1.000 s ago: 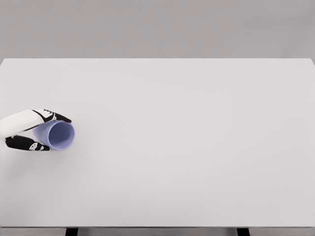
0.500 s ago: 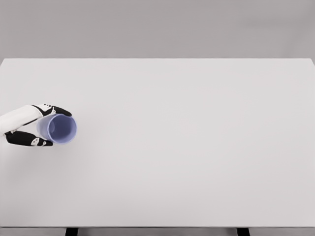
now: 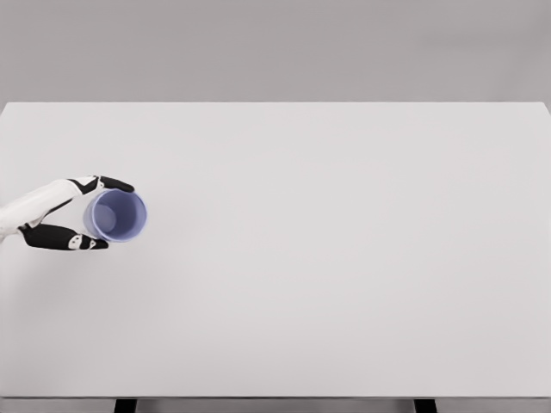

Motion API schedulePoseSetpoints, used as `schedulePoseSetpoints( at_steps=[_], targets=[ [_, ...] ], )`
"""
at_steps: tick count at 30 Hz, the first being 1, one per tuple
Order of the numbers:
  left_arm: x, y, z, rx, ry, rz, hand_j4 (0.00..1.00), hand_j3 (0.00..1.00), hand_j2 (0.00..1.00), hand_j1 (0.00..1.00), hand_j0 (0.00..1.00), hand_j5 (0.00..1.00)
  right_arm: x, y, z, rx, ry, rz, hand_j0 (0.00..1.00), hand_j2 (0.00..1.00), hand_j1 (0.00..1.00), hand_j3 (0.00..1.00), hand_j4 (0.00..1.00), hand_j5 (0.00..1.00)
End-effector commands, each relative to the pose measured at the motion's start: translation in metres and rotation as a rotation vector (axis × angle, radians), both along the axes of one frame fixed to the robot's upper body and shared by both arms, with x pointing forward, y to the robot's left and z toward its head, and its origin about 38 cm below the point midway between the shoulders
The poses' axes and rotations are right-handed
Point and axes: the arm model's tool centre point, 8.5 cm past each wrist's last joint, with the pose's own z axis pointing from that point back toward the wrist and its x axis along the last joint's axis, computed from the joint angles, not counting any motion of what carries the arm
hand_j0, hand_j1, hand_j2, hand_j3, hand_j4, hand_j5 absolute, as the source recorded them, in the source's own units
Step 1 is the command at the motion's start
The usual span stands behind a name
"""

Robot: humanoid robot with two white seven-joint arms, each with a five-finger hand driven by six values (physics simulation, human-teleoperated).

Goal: Flip the cup with left arm and place it on the table

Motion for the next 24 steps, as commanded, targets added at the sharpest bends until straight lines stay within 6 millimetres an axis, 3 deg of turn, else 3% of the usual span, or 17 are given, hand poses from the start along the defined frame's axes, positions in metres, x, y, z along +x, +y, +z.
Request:
schedulePoseSetpoints(
  at_steps=[1,24],
  targets=[
    [0.001,-0.002,0.000,-0.026,0.004,0.004,0.80,0.80,0.80,0.80,0.80,0.80,0.000,0.000,0.000,0.000,0.000,-0.001,1.00,1.00,1.00,1.00,1.00,1.00],
    [0.000,-0.018,-0.013,-0.174,0.046,0.015,0.80,0.80,0.80,0.80,0.80,0.80,0.000,0.000,0.000,0.000,0.000,-0.001,1.00,1.00,1.00,1.00,1.00,1.00]
  ],
)
